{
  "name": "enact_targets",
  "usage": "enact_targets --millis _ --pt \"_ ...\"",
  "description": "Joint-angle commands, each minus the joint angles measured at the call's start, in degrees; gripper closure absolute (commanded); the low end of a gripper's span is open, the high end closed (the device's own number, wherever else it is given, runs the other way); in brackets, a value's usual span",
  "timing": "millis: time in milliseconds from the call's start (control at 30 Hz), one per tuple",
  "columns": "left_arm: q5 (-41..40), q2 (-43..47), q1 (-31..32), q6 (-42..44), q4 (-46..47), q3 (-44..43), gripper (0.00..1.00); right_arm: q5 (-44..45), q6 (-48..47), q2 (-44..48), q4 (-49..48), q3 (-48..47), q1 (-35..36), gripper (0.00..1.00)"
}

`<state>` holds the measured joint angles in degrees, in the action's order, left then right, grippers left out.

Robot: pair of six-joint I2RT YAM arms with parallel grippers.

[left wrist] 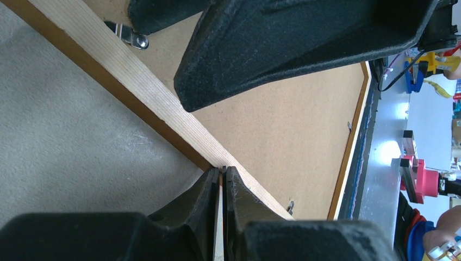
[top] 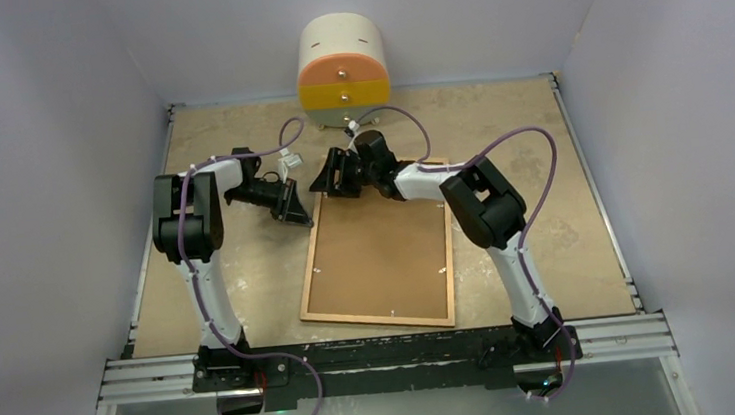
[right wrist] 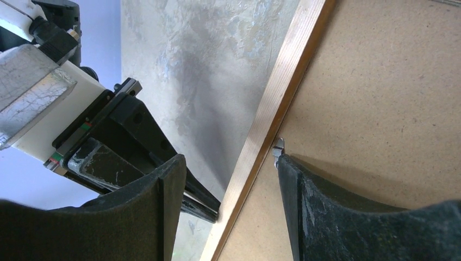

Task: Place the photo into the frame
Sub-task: Install the photo frame at the center of the board.

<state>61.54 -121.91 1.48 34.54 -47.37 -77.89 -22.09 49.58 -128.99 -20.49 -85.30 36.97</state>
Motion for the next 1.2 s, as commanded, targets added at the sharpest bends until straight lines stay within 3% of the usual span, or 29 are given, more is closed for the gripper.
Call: enact_targets --millis 0,567,733,900,1167 --pt "-3.1 -1.0 0.4 1.4 2.3 1.2 0.91 -1.3 1.2 -2.2 -0.2 -2.0 0.6 0.35" --pt "-3.6 -0.6 0.3 3.0 1.0 1.3 0.91 -2.6 1.3 -1.3 1.3 -2.6 -0.3 0.35" --pt "-3.3 0.9 -0.5 3.9 -0.7 0.5 0.91 3.1 -2.0 5.6 3.6 0.2 -4.2 0.24" --pt "-3.4 0.9 -0.6 4.4 -1.2 0.6 0.91 7.1 -4.3 10.2 6.7 3.3 -8.6 0.22" --pt "-3.8 0.7 -0.6 4.6 -0.5 1.2 0.91 10.6 -6.0 9.2 8.3 5.2 -11.4 0.3"
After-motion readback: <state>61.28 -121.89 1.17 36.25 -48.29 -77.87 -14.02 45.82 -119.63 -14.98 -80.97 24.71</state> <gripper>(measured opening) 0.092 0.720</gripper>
